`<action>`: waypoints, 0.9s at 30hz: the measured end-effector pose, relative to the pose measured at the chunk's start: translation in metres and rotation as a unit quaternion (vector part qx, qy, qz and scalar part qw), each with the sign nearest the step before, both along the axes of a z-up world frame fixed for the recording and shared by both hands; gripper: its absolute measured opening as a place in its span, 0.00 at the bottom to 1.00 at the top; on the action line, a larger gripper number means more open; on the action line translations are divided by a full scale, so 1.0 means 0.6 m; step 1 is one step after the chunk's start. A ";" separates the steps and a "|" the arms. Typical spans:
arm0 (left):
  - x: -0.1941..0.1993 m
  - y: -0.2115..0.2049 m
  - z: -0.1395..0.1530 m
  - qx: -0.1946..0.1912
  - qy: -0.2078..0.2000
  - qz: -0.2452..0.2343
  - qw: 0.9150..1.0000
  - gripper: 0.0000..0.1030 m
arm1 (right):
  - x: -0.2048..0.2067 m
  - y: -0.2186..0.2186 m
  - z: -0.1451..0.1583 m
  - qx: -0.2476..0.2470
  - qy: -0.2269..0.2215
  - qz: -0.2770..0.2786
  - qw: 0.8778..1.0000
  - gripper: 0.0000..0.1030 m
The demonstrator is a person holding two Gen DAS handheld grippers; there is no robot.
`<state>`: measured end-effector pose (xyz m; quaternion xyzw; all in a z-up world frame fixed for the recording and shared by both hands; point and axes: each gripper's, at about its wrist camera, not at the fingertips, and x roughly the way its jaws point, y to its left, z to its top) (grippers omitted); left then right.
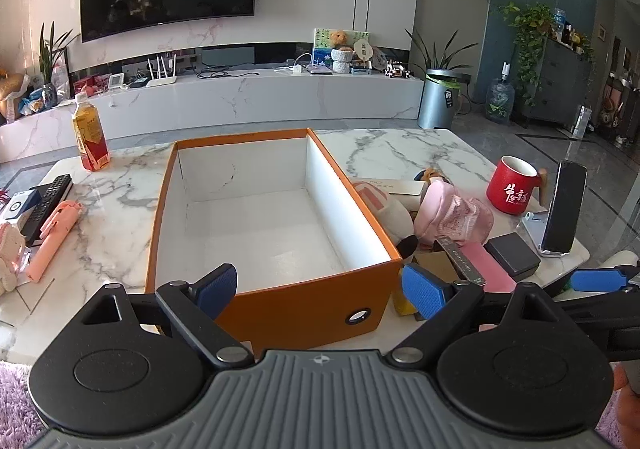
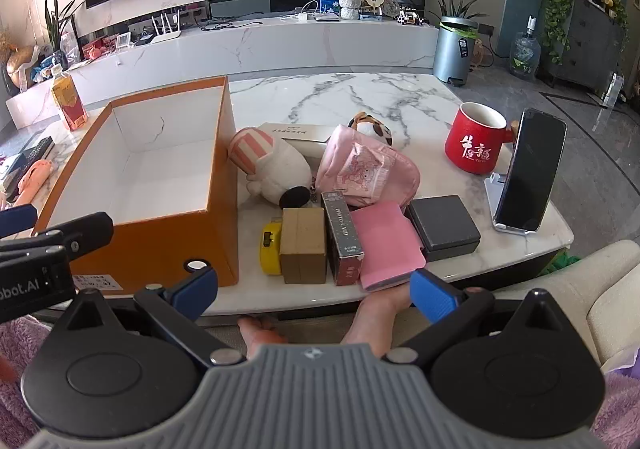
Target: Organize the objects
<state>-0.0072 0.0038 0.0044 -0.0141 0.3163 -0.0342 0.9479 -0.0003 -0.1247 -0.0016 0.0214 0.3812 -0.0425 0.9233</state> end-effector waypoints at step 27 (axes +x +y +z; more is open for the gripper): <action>0.001 0.003 -0.001 -0.009 0.007 -0.004 1.000 1.00 | 0.000 0.007 0.001 -0.006 0.002 0.004 1.000 0.99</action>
